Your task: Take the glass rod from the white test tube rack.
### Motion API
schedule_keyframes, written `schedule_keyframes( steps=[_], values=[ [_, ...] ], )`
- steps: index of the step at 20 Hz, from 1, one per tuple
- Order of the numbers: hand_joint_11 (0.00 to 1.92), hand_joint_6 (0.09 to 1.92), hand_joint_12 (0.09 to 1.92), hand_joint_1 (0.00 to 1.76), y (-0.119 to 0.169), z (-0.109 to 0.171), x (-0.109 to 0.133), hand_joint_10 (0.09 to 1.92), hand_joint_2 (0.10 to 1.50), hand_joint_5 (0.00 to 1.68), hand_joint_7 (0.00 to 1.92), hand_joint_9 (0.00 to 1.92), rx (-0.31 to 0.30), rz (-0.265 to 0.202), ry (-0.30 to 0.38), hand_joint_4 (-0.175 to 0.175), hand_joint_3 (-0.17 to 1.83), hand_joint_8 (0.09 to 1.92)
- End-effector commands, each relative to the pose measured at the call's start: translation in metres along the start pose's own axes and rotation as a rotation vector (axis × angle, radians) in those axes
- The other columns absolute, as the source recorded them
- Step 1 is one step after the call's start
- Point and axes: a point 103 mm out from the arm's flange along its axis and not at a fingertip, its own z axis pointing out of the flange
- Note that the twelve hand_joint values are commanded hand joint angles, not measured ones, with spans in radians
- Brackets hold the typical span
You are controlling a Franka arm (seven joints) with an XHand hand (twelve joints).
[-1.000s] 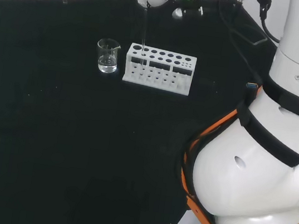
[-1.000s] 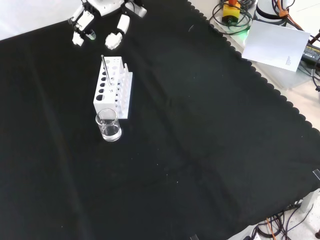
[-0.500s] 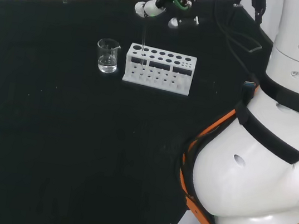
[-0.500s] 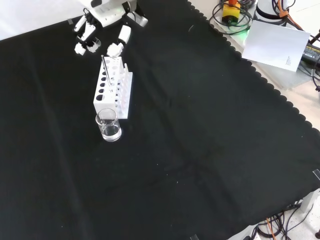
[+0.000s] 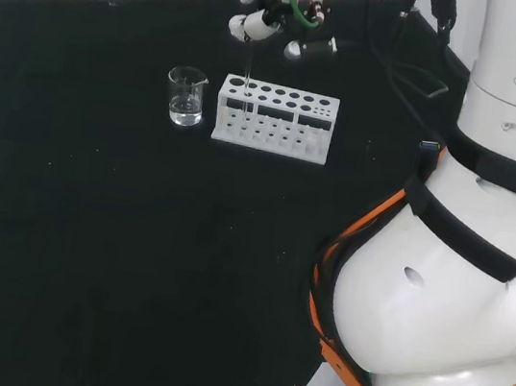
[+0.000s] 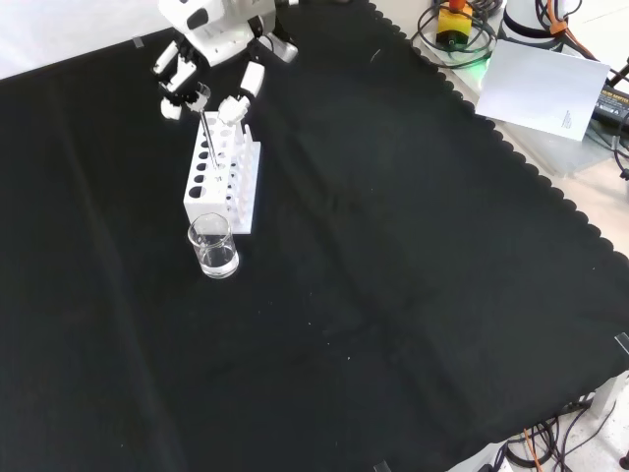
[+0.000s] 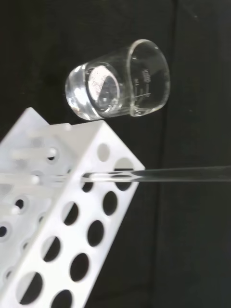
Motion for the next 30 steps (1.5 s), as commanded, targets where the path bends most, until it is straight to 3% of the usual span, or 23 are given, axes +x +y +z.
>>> schedule_keyframes(
  steps=[1, 12, 16, 30],
  values=[
    [0.4, 0.67, 1.43, 0.68, 0.002, 0.01, -0.002, 1.15, 0.93, 0.4, 1.01, 1.18, 0.021, -0.013, 0.003, -0.175, 0.45, 1.12],
    [0.37, 0.82, 1.43, 0.7, 0.007, 0.022, -0.009, 1.14, 0.92, 0.49, 1.09, 1.25, 0.066, -0.001, 0.04, -0.175, 0.46, 1.11],
    [0.37, 0.85, 1.43, 0.73, 0.009, 0.023, -0.011, 1.13, 0.91, 0.53, 1.12, 1.27, 0.086, 0.002, 0.024, -0.175, 0.47, 1.1],
    [0.49, 0.87, 1.38, 0.94, 0.012, 0.018, -0.001, 1.04, 0.82, 0.71, 1.18, 1.37, 0.06, -0.011, -0.005, -0.175, 0.62, 1.02]
  ],
)
